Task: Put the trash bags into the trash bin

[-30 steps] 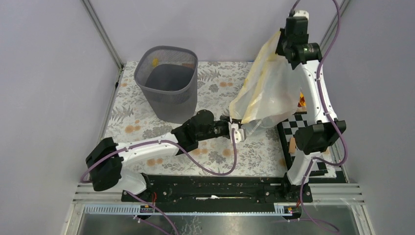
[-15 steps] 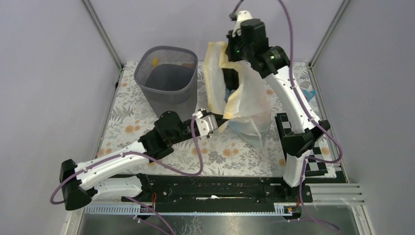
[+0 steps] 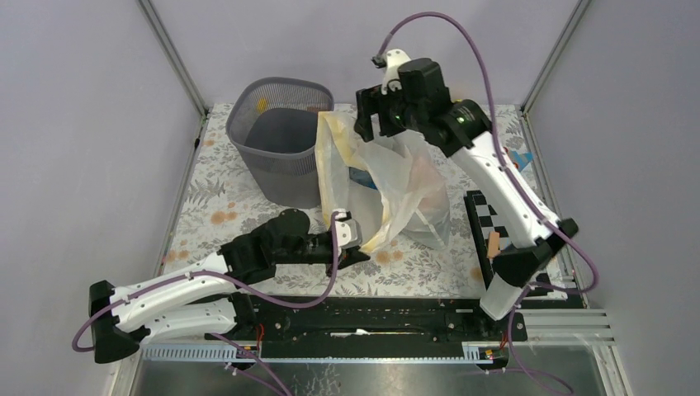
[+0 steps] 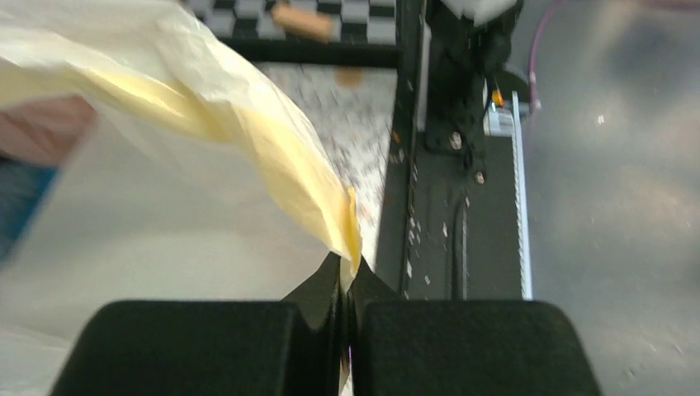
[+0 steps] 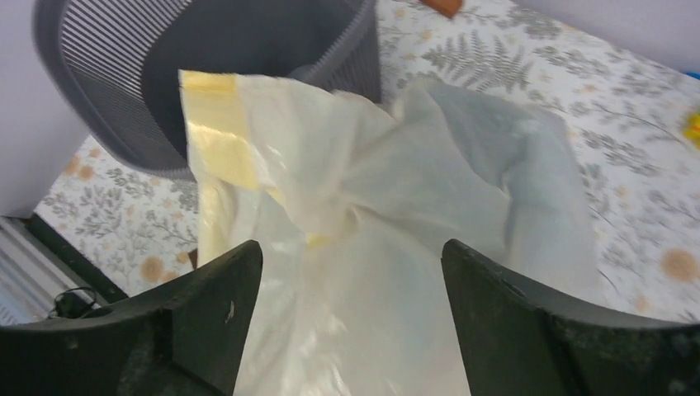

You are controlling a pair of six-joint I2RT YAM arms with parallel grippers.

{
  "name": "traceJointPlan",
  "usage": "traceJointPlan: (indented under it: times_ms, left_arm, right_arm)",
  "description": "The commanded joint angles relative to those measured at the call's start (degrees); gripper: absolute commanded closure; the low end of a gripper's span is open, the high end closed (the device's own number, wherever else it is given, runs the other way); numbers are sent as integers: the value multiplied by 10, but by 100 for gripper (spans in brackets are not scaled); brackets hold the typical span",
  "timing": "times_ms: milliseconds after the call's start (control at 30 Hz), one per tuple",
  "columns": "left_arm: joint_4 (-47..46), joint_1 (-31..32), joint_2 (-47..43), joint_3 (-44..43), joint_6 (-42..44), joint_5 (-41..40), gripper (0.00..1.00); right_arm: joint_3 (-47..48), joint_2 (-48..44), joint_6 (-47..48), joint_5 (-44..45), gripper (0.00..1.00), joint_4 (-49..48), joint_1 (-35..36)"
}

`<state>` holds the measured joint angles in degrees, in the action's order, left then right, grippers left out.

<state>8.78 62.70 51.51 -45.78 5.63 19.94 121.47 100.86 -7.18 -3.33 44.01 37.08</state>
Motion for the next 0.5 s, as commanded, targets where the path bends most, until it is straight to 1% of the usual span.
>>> traceJointPlan:
  times_ms: [0, 67, 100, 200, 233, 333, 400, 467]
  left_arm:
    - [79, 7, -15, 23, -42, -2, 100]
    - [105, 8, -10, 21, -49, -12, 100]
    - [123, 8, -6, 16, -51, -13, 100]
    - [165, 9, 10, 1, -55, -14, 100]
    - [173, 9, 13, -3, -71, -9, 100]
    - [199, 15, 22, -14, -81, 13, 100]
    - [214, 20, 18, -20, -84, 13, 100]
    - [228, 22, 7, -24, -95, 1, 100]
  right_arm:
    - [-70, -110, -1, 114, 10, -6, -2]
    - [-120, -140, -15, 187, 10, -7, -8]
    - [-142, -153, -23, 193, 10, -8, -18]
    - [-217, -194, -54, 150, 9, -24, -74]
    - [-246, -206, -64, 128, 9, -34, -96]
    - [-325, -232, -102, 86, 4, -59, -162]
    - [-380, -248, -132, 82, 1, -82, -188]
    - [-437, -263, -169, 101, 0, -109, -197]
